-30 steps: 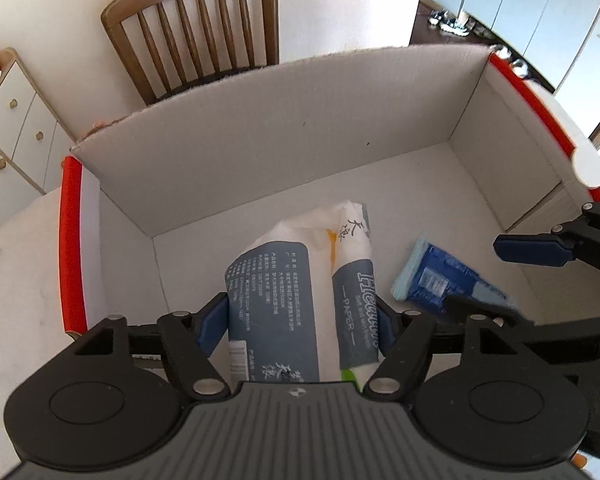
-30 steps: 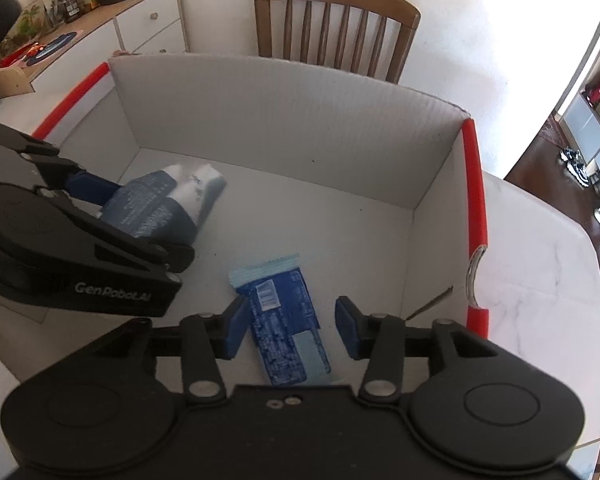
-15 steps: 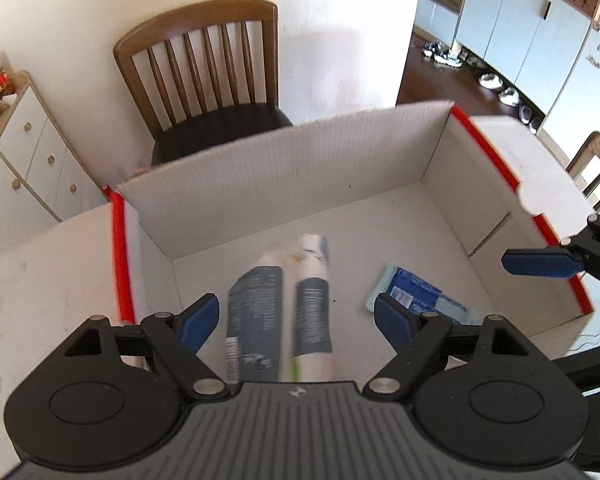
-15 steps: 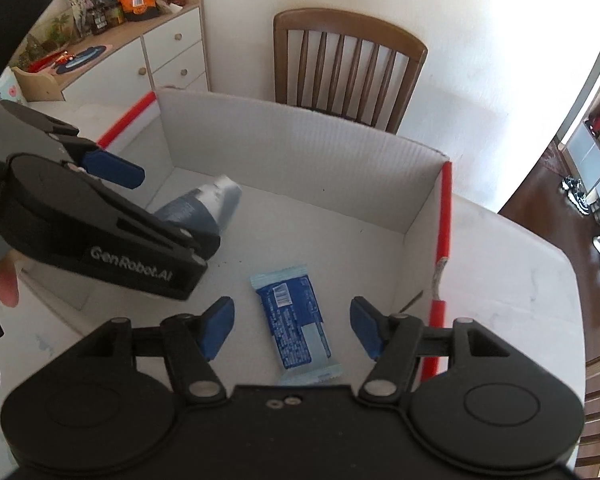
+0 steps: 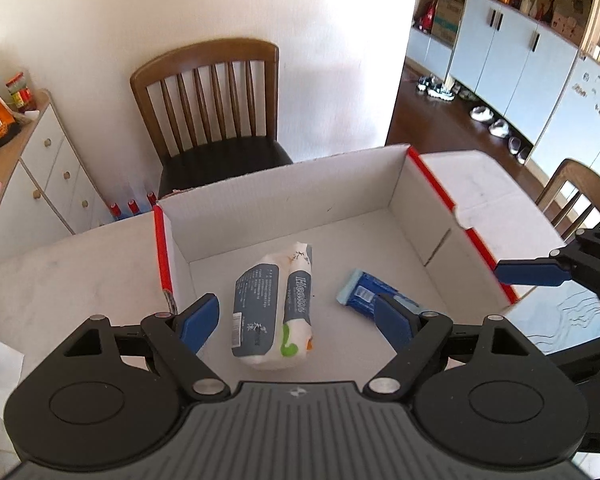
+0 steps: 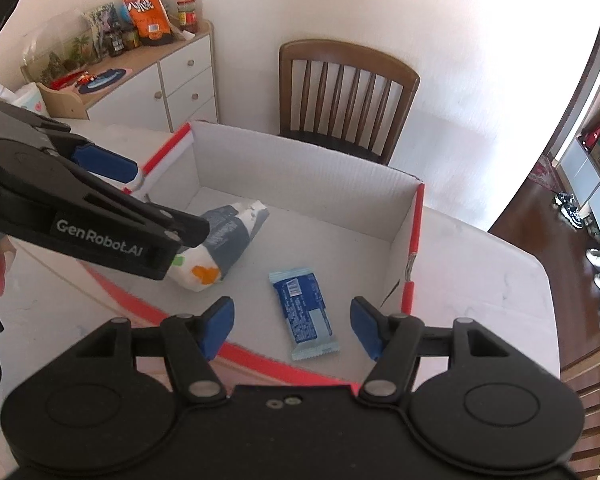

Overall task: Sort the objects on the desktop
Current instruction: 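Open both tools to drop the tissue pack and blue bar into the box, then move both tools back over the remaining pile of items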

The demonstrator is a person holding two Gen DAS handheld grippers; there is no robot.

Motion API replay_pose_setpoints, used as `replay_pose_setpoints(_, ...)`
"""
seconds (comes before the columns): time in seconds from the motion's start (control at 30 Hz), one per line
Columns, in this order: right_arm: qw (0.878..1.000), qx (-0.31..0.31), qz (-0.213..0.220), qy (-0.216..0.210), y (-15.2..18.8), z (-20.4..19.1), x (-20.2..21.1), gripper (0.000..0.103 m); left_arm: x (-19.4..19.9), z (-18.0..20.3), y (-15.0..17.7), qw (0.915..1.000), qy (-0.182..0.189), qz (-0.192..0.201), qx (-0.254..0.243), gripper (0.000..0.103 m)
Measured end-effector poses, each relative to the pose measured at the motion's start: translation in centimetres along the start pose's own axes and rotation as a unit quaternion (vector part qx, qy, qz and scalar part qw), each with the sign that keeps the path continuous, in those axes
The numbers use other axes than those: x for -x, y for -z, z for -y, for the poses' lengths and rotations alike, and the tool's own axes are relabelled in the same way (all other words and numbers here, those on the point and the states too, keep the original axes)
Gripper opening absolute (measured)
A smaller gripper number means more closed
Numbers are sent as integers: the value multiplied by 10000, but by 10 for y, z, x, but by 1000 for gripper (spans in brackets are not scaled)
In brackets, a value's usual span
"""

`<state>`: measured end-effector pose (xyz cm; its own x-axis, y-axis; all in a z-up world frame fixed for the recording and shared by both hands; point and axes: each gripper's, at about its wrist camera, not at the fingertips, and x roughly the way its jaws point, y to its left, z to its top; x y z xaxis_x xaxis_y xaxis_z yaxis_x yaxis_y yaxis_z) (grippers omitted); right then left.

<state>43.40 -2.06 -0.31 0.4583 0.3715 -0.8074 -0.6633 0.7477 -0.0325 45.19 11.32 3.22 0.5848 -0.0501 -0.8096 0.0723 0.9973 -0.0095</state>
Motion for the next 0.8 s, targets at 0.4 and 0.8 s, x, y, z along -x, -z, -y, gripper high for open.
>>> replay_pose_setpoints(0.4, 9997, -129, 200, -87, 27, -4, 51, 68, 58, 3, 41, 9991, 135, 392, -56, 88)
replay_pose_setpoints(0.8, 9983, -394, 405, -152, 80, -13, 89, 78, 92, 22, 99, 9961, 394, 791, -62, 103)
